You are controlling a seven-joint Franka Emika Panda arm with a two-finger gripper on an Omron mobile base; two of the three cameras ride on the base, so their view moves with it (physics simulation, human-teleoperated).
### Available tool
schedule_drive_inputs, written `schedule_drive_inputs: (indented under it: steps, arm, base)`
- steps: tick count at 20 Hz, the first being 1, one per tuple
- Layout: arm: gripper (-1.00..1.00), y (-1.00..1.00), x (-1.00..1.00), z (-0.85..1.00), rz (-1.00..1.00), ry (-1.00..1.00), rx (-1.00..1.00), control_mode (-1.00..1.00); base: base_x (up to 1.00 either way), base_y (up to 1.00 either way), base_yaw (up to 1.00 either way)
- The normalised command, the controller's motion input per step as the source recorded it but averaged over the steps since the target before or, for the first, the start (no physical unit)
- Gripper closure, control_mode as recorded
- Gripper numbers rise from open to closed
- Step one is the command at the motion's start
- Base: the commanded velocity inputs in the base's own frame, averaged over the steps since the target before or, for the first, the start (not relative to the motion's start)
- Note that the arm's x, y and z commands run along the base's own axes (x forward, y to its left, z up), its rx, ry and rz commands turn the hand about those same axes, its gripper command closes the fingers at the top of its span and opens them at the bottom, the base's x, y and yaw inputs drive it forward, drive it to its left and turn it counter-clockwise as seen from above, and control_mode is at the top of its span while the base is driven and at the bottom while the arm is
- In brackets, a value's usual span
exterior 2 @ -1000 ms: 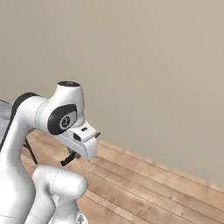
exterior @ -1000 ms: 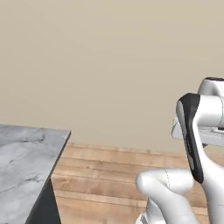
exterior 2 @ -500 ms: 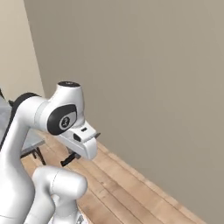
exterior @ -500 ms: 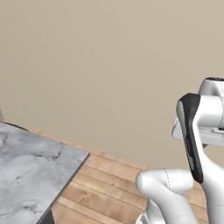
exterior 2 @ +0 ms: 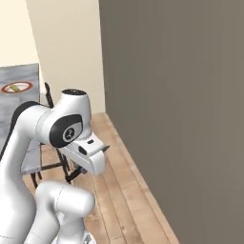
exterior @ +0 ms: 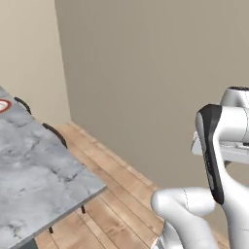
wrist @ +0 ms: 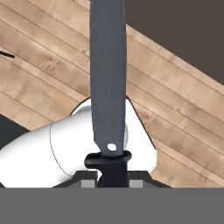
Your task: Retrieve the butter from the fridge and place it on a plate on the dining table. Then retrieve the butter knife by the fridge and place it near the plate.
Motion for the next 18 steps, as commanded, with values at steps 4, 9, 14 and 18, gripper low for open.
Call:
schedule_drive_inputs:
  steps: [4, 9, 14, 18]
  arm:
    - [1.0, 0.0, 0.0, 0.0, 0.0, 0.0, 0.0, 1.0]
    - [1.0, 0.0, 0.0, 0.0, 0.0, 0.0, 0.0, 1.0]
    - [1.0, 0.0, 0.0, 0.0, 0.0, 0.0, 0.0, 1.0]
    - [1.0, 0.0, 0.0, 0.0, 0.0, 0.0, 0.0, 1.0]
  base:
    - [0.56, -0.57, 0.73]
    - [0.64, -0.5, 0.73]
    - [0.68, -0.22, 0.67]
    - [0.54, -0.33, 0.66]
